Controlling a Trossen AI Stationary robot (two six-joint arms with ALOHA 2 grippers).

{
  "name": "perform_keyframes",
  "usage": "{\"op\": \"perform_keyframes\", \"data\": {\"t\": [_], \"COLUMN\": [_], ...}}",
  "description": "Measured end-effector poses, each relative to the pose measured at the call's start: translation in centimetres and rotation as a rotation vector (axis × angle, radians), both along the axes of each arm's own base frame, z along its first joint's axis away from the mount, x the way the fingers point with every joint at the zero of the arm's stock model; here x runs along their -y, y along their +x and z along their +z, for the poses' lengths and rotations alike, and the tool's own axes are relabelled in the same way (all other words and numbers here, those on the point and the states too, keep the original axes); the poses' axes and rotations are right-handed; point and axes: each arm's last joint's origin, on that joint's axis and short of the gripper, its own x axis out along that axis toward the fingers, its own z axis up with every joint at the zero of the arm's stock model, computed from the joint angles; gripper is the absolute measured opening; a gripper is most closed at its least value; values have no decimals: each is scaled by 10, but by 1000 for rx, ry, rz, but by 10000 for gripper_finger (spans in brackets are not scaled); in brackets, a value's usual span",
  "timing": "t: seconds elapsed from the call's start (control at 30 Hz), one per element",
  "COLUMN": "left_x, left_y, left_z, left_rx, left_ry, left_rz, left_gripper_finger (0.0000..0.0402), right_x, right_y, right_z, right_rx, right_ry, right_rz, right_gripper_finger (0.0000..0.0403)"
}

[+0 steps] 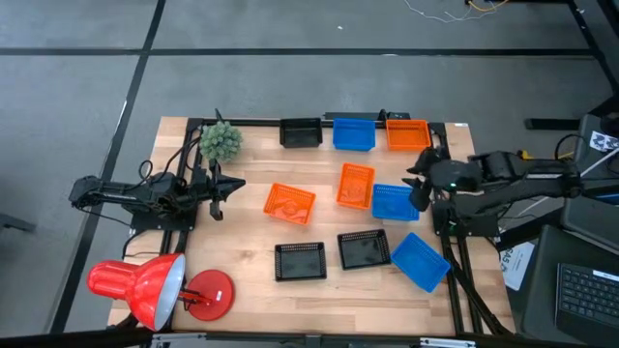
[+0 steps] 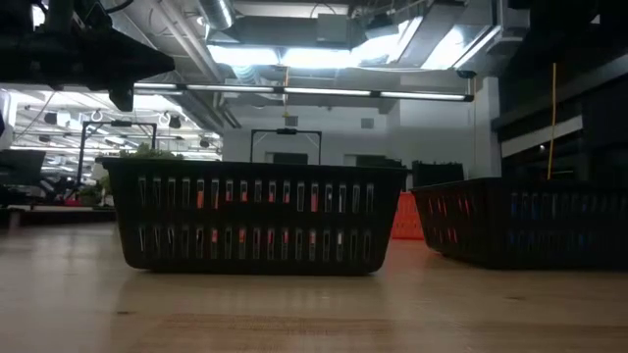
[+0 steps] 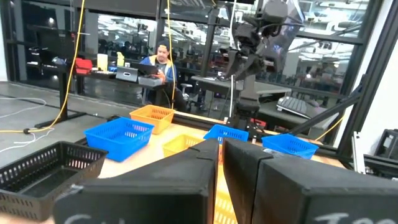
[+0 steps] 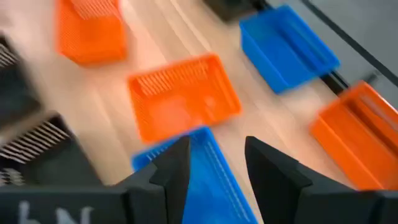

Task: Stack baskets by color
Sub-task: Stack the middle blue bin on the top blue bin

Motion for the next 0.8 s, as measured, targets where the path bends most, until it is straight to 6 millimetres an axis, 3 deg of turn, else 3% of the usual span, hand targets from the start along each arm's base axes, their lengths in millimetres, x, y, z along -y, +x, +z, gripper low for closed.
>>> {"op": "perform_keyframes", "data": {"t": [0.13, 0.43, 0.8], "left_x": [0, 0, 0], "left_y": [0, 0, 1], "left_z": [0, 0, -6], "left_rx": [0, -5, -61], "left_ry": [0, 0, 3], "left_rz": [0, 0, 0], "left_gripper_finger": [14, 14, 14], "right_x": [7, 37, 72], "right_y": [14, 43, 64], "right_z": [2, -26, -56], "right_rx": [-155, -477, -682], "right_ry": [2, 58, 191], "right_rz": [-2, -16, 186], "right_gripper_finger": [151, 151, 151]}}
